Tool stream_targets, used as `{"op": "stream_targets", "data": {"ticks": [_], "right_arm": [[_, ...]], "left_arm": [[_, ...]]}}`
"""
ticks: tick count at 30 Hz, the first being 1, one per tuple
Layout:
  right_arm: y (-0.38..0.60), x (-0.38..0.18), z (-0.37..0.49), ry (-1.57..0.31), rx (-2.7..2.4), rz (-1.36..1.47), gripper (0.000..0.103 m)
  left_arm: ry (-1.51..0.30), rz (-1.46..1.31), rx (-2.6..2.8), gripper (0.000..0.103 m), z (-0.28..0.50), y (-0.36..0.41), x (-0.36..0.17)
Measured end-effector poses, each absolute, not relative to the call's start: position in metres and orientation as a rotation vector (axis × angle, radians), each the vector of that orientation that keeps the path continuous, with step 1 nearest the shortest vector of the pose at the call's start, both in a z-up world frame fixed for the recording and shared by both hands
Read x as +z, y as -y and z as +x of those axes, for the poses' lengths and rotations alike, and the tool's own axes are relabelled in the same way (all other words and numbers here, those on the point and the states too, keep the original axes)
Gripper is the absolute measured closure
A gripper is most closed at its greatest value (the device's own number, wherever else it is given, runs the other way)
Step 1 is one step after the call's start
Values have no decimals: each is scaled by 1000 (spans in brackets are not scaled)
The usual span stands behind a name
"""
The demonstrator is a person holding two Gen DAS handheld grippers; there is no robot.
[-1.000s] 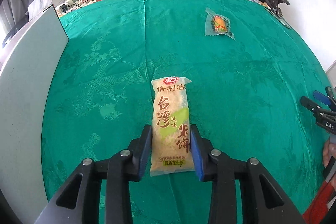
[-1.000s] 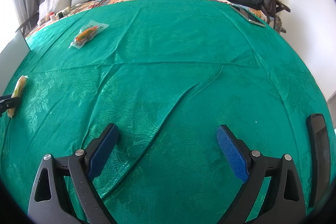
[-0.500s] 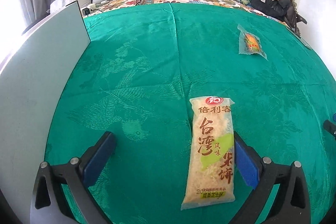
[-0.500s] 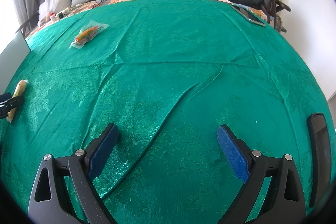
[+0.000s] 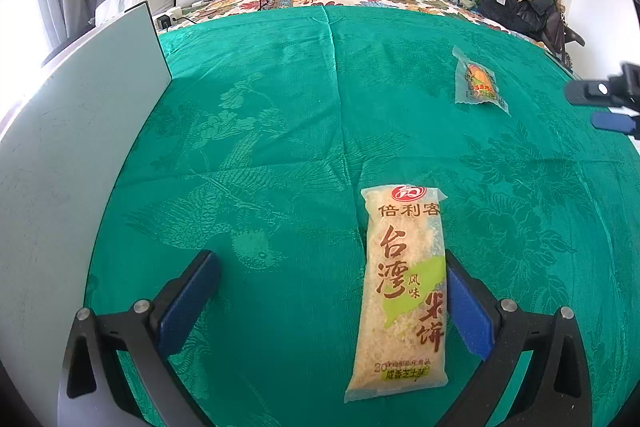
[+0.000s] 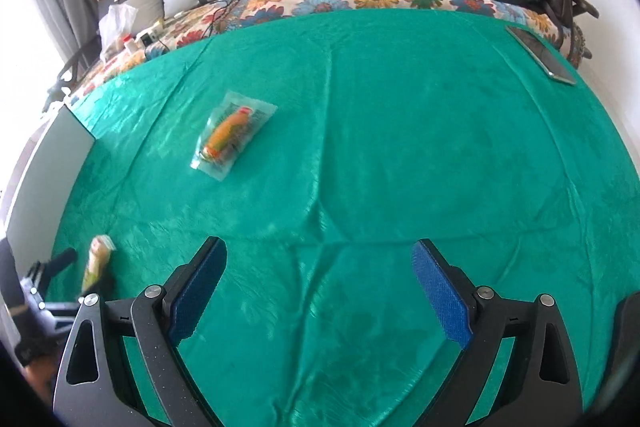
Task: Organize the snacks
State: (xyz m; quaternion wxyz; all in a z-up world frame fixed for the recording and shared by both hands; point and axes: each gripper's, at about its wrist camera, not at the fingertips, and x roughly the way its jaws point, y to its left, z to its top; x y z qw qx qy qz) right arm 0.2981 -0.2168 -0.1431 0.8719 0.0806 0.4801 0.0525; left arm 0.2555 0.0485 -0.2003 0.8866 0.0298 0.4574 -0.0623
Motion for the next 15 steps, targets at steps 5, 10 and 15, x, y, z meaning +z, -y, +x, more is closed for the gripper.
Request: {"op": "stream_targets", "data": {"ticks": [5, 10, 15], "right_arm": [[161, -171, 382, -1134, 116, 231, 8], [134, -188, 412, -1148, 0, 226, 7], [130, -186, 408, -1101, -66, 55, 57]], "left_arm": [[-951, 62, -130, 0, 255, -48, -200], [-951, 62, -129, 0, 255, -48, -200], [-951, 62, -129, 0, 255, -48, -200]]}}
